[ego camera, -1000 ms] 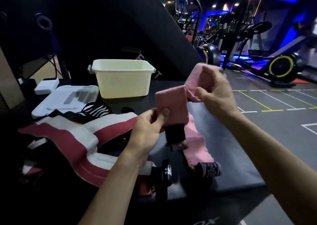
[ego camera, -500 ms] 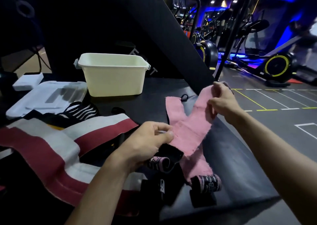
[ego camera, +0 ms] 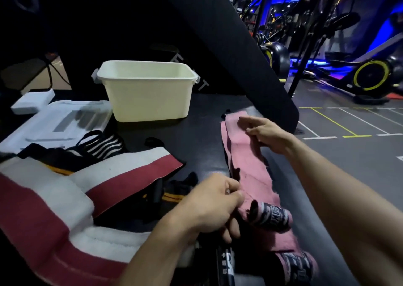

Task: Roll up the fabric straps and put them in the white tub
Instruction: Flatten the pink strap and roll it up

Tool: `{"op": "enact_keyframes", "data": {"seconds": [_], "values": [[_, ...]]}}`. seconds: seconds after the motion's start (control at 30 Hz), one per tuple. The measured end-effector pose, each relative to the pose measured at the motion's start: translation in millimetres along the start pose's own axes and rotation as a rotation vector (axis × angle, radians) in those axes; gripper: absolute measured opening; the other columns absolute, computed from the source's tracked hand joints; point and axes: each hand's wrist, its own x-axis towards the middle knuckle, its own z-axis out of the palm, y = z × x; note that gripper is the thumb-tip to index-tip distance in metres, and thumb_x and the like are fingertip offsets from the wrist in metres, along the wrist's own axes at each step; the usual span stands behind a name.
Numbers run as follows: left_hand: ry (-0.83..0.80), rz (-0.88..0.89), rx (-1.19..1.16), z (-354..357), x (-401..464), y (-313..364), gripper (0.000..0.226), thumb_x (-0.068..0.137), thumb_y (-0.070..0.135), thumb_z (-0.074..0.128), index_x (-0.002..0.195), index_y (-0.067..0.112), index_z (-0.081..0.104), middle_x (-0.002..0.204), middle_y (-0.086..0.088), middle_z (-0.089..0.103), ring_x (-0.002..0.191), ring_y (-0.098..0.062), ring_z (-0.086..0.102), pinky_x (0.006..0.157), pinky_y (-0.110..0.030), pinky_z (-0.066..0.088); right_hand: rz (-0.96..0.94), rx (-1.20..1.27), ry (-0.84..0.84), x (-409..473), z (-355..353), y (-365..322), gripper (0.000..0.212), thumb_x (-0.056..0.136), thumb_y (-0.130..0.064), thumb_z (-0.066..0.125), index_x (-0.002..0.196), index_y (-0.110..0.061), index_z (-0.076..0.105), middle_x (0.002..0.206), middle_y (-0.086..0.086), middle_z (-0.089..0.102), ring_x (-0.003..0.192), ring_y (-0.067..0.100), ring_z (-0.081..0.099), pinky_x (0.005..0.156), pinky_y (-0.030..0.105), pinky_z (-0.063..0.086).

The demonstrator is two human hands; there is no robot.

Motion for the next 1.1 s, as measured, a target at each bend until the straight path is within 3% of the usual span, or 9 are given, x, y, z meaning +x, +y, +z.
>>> {"op": "enact_keyframes", "data": {"seconds": [0.17,0.33,0.4,0.6,0.7,0.8,0.87,0.97,1.1], "values": [[0.029,0.043,0.046,0,1,2,0.029,0.107,0.019,0.046,0.103,-0.008,0.056,0.05,-0.005,0.061,0.038,-0.017,0.045,0.044,-0.027,0.035,-0.016,0.123,-0.035,4,-3,-1,0.052,0.102,0.005,0.046,0.142,-0.025,0.058,0.133,-0.014,0.065,0.097,-0.005,0.06,0.055,0.011,0.045],[0.025,0.043,0.075,3,1,-2,0.031,0.107,0.021,0.047,0.1,-0.008,0.055,0.05,-0.005,0.059,0.036,-0.012,0.042,0.042,-0.026,0.032,-0.05,-0.151,-0.082,3,9,4,0.052,0.099,0.011,0.044,0.146,-0.012,0.052,0.141,-0.004,0.058,0.121,0.006,0.055,0.073,0.003,0.046],[0.028,0.043,0.091,2,3,-3,0.03,0.107,0.019,0.047,0.103,-0.009,0.056,0.051,-0.005,0.059,0.032,-0.009,0.039,0.036,-0.021,0.03,-0.105,-0.34,-0.039,5,13,-1,0.048,0.1,0.003,0.048,0.143,-0.016,0.056,0.136,-0.001,0.061,0.122,0.015,0.059,0.091,0.016,0.051],[-0.035,0.068,0.068,0,4,-3,0.032,0.103,0.024,0.055,0.113,-0.006,0.061,0.071,-0.032,0.066,0.046,-0.018,0.051,0.044,-0.026,0.034,-0.145,-0.818,0.031,10,18,-13,0.022,0.091,-0.012,0.065,0.109,-0.022,0.073,0.111,0.006,0.064,0.102,0.027,0.062,0.076,0.025,0.041],[-0.072,0.083,0.024,0,4,-5,0.043,0.095,0.031,0.057,0.115,-0.007,0.058,0.091,-0.043,0.065,0.056,-0.027,0.052,0.046,-0.03,0.031,-0.129,-0.865,0.075,2,22,-13,0.02,0.093,-0.024,0.064,0.112,-0.026,0.071,0.118,0.008,0.056,0.11,0.03,0.06,0.087,0.03,0.045],[-0.084,0.082,0.014,0,6,-7,0.043,0.094,0.032,0.059,0.115,-0.006,0.059,0.084,-0.041,0.067,0.058,-0.03,0.053,0.047,-0.031,0.031,-0.205,-0.901,0.212,-11,24,-10,0.034,0.095,-0.041,0.059,0.126,-0.027,0.061,0.127,0.006,0.048,0.108,0.033,0.061,0.088,0.039,0.048],[-0.084,0.077,0.024,-1,7,-8,0.04,0.099,0.029,0.06,0.115,-0.007,0.06,0.07,-0.03,0.066,0.055,-0.031,0.05,0.047,-0.032,0.03,-0.319,-0.85,0.277,-17,25,-7,0.028,0.091,-0.043,0.066,0.108,-0.022,0.062,0.113,0.006,0.055,0.096,0.029,0.062,0.078,0.036,0.046],[-0.084,0.09,0.011,-2,7,-8,0.047,0.093,0.036,0.06,0.115,-0.004,0.061,0.075,-0.036,0.066,0.056,-0.034,0.051,0.048,-0.035,0.03,-0.352,-0.746,0.156,-24,27,-4,0.025,0.089,-0.048,0.07,0.077,-0.028,0.06,0.076,-0.004,0.063,0.077,0.022,0.065,0.065,0.031,0.044],[-0.081,0.128,0.005,-1,2,-5,0.052,0.092,0.038,0.06,0.114,-0.009,0.058,0.09,-0.045,0.063,0.054,-0.027,0.054,0.049,-0.031,0.031,-0.417,-0.746,0.05,-40,24,-8,0.016,0.086,-0.041,0.077,0.084,-0.025,0.076,0.074,-0.008,0.067,0.069,0.014,0.062,0.066,0.026,0.043]]}}
